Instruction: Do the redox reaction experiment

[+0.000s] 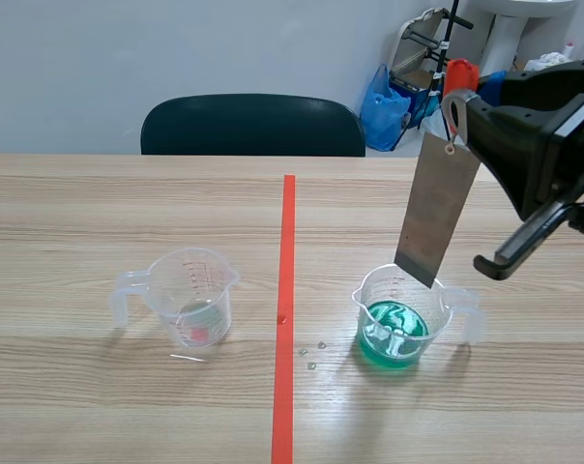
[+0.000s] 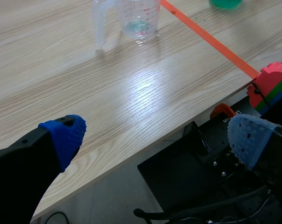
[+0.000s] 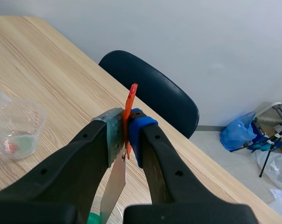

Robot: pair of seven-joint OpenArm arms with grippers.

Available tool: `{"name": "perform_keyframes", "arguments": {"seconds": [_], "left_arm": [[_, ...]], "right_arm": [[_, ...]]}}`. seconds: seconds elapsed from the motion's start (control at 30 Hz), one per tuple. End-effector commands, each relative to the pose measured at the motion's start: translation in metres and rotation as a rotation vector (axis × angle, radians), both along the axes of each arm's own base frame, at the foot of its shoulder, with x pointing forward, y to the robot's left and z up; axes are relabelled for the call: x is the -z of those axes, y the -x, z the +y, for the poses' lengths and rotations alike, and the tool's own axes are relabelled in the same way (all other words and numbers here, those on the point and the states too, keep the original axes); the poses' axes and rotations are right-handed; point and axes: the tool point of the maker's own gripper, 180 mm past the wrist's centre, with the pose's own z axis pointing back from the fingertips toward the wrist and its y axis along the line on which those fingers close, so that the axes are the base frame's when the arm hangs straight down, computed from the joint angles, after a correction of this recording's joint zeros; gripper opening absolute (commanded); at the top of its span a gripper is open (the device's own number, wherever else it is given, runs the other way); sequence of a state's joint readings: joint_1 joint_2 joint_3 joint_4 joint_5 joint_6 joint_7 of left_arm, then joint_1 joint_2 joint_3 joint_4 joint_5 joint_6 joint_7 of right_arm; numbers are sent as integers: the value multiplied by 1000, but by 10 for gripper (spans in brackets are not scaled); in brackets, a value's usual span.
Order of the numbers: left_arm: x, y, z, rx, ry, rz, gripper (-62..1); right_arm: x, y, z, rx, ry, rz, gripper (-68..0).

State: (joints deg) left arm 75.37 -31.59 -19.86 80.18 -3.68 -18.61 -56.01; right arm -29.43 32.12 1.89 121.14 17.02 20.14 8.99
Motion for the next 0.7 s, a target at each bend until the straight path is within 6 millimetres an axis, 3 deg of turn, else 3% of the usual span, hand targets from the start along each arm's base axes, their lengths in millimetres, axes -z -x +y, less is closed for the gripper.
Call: {"name": "perform_keyframes", "arguments": {"seconds": [0.0,0.67], "left_arm": [[-5,-3,-1,-3,15,-23,14],[-5,-3,-1,-3,14,-23,14]], "right_arm": [[-14,0,1,-10,-4,-46,-656],[-10,4,1,-15,-12,-30,-656]]}}
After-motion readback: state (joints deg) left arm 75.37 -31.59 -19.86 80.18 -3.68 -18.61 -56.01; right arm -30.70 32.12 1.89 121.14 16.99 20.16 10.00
